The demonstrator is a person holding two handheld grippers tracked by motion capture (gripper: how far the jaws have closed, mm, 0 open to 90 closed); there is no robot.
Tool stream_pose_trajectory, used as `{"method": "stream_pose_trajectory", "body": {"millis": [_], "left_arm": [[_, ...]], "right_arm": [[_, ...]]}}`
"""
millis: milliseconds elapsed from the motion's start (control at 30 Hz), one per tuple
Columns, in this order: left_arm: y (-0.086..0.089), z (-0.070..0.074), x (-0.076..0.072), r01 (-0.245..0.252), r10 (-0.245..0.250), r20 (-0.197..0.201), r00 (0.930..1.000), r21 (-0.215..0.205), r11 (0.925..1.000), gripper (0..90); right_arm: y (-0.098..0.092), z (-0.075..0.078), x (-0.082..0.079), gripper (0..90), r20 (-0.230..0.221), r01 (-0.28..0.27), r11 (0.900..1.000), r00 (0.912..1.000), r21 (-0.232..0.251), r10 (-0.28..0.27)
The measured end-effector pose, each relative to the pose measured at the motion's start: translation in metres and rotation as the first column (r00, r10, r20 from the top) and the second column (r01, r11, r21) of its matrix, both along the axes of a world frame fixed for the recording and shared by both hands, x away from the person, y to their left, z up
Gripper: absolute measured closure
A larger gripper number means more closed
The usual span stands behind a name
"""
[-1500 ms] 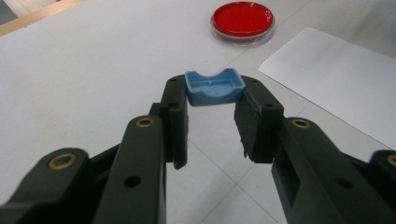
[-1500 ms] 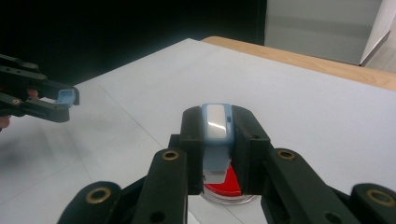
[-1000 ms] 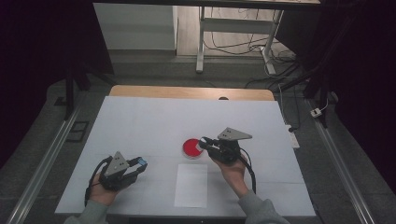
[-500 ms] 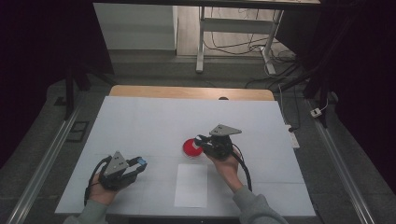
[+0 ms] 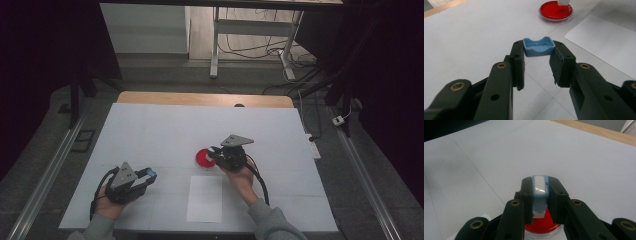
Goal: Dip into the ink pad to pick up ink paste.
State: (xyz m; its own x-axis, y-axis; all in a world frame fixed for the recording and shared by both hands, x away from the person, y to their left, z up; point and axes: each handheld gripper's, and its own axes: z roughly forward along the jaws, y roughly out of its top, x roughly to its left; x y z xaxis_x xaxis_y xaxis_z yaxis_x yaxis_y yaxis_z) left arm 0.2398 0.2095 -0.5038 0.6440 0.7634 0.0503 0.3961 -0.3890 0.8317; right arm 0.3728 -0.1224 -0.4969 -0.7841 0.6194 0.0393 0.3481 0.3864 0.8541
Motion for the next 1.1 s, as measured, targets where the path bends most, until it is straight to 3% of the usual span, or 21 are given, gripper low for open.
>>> {"method": "stream_pose_trajectory", "body": {"millis": [733, 1100], "left_arm": [[0.000, 0.000, 0.000, 0.003, -0.003, -0.001, 1.0000, 0.001, 1.0000, 64.9], [0.000, 0.000, 0.000, 0.005, -0.005, -0.003, 1.0000, 0.002, 1.0000, 64.9]], "right_arm": [[0.005, -0.009, 0.001, 74.9, 0.003, -0.008, 0.999, 1.0000, -0.038, 0.008], [0.006, -0.012, 0.001, 75.0, 0.005, -0.011, 0.999, 0.9999, -0.032, 0.011]]}}
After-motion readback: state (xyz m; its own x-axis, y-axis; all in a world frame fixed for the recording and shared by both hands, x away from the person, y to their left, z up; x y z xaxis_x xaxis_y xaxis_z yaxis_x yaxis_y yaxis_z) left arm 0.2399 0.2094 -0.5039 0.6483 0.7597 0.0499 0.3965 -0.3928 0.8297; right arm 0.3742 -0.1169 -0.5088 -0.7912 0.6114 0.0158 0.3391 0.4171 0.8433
